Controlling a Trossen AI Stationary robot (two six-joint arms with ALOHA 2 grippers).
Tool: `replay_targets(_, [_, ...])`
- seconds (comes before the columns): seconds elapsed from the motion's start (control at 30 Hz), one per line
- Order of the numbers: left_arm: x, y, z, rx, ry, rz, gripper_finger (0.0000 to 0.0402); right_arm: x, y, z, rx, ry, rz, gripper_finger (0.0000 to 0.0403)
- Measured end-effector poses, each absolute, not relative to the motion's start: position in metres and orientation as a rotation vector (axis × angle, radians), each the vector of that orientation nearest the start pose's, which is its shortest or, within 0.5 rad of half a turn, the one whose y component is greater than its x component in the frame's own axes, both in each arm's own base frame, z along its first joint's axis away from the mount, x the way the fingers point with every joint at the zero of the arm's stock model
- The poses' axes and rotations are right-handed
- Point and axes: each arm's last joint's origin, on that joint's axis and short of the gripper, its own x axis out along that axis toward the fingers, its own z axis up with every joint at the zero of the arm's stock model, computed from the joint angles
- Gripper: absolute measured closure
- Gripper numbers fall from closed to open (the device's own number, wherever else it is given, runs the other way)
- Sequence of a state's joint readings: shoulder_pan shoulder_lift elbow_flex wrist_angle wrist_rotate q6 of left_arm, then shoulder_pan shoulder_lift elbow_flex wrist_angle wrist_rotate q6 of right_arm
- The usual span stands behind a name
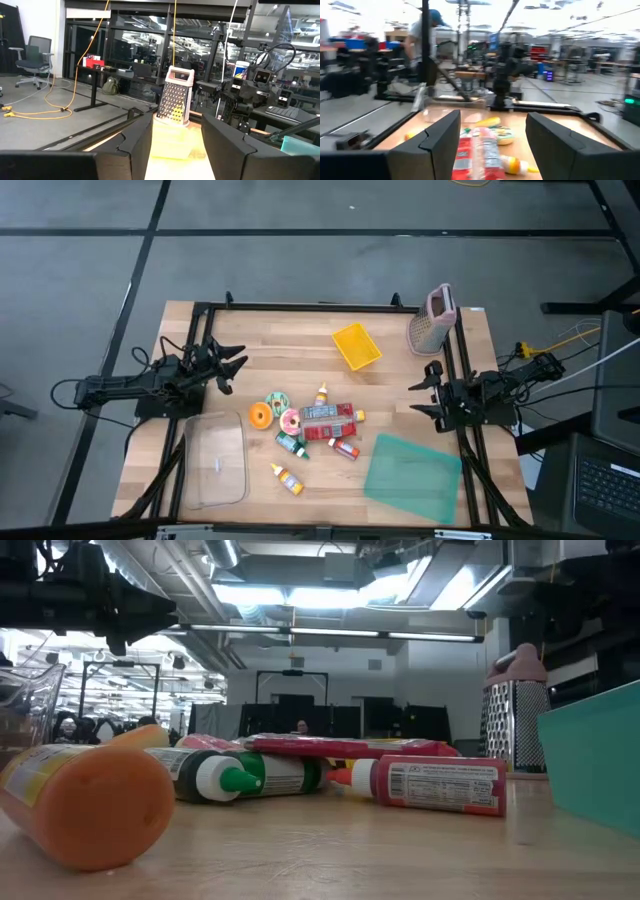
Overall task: Pick & Place Food Item
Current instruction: Put the popcorn bag into the green bin
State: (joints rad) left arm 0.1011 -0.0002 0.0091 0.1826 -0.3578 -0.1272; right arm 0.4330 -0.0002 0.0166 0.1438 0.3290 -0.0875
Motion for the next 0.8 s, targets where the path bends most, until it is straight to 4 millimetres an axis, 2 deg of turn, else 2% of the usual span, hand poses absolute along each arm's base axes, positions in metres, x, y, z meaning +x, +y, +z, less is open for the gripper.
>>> replay_targets(0.3, [0.091, 0.021, 0.187, -0.158, -0.255, 0.487, 0.024, 0.087, 0.02, 0.187, 0.031, -0.172, -0.28, 0.0179])
replay_targets(0.4, [0.091, 0.021, 0.187, -0.157, -0.255, 0.499, 0.0241, 0.087, 0.017, 0.187, 0.071, -0.171, -0.357, 0.0179])
replay_targets(0.63, [0.092, 0.019, 0.187, -0.152, -0.251, 0.431, 0.024, 0.086, 0.016, 0.186, 0.129, -0.177, -0.399, 0.0179])
replay_targets(0.8, [0.093, 0.015, 0.187, -0.148, -0.243, 0.282, 0.0238, 0.087, 0.019, 0.187, 0.132, -0.184, -0.303, 0.0179])
